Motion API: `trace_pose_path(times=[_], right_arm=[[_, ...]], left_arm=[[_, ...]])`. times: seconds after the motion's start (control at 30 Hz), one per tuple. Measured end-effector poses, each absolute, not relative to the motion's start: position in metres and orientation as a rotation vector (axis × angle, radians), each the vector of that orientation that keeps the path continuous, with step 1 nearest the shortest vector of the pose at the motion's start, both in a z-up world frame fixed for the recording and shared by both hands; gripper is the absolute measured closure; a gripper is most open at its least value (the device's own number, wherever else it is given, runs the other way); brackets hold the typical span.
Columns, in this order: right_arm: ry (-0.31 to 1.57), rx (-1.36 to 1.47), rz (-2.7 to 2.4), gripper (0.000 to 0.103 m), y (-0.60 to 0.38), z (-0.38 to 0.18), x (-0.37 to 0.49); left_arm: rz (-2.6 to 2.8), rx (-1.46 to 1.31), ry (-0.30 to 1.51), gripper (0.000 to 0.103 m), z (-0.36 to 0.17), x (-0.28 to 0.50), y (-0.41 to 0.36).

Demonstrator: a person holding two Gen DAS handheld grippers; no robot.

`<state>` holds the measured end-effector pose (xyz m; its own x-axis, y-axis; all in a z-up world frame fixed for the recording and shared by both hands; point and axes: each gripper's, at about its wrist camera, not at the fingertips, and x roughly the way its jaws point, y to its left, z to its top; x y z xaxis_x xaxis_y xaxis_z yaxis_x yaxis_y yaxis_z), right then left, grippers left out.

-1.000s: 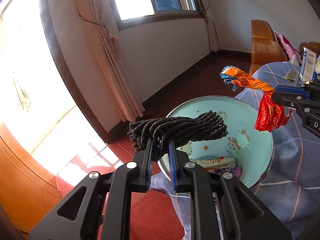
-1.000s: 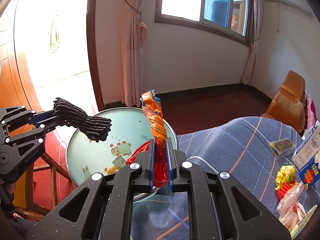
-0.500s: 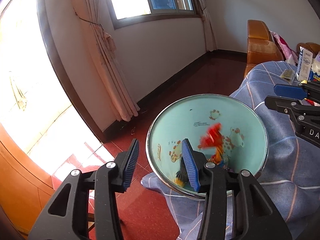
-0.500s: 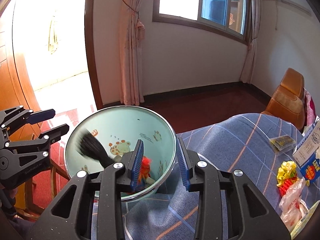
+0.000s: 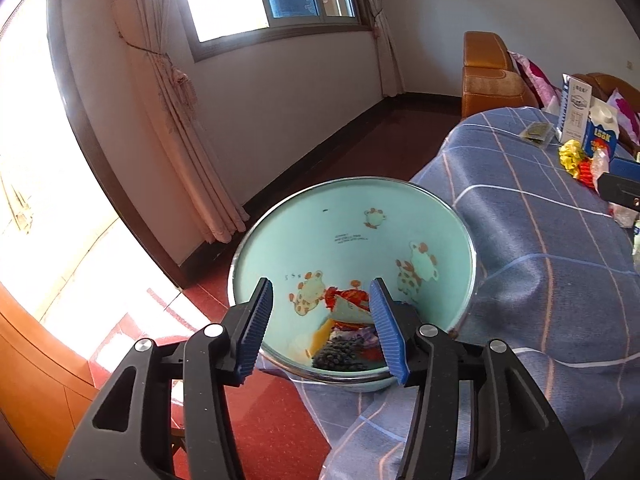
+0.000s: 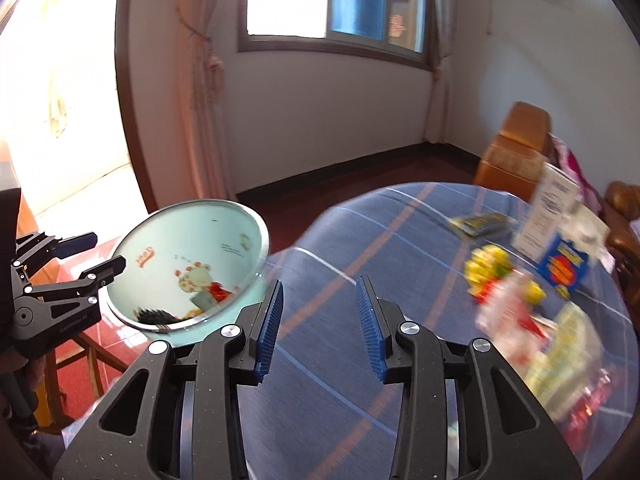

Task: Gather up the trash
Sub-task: 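Move both open tools from the bin back over the table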

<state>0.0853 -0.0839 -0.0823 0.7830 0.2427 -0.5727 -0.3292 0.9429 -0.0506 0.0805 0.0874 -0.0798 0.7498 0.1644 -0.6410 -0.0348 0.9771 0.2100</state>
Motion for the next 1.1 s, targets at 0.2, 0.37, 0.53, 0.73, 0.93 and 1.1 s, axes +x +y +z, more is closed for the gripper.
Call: trace_pose_path(times=[0.2, 0.37, 0.53, 0.73, 0.93, 1.1], right_arm=[[0.575, -0.074, 0.130, 0.061, -0.165, -0.076, 0.043], [0.582, -0.005, -0.023, 0.059, -0.233, -0.084, 0.014], [0.607, 0.073, -0.151, 0.058, -0.296, -0.102, -0.015], [0.609, 0.124, -0.225, 0.056, -0.340, -0.117, -0.037], [0.594, 0.160, -0.267, 0.053, -0.361, -0.121, -0.046], [0.601, 0.197, -0.297, 0.053, -0.375, -0.132, -0.049]], left_arm=[[-0.020, 0.235, 0.706, 0.053, -0.081, 0.076, 0.028], [-0.126, 0.277, 0.682, 0.052, -0.078, 0.075, -0.028], [-0.210, 0.299, 0.669, 0.051, -0.077, 0.074, -0.076], [-0.292, 0.336, 0.669, 0.047, -0.077, 0.068, -0.125], [-0.338, 0.328, 0.660, 0.046, -0.068, 0.068, -0.158], [-0.368, 0.347, 0.682, 0.046, -0.079, 0.068, -0.186]])
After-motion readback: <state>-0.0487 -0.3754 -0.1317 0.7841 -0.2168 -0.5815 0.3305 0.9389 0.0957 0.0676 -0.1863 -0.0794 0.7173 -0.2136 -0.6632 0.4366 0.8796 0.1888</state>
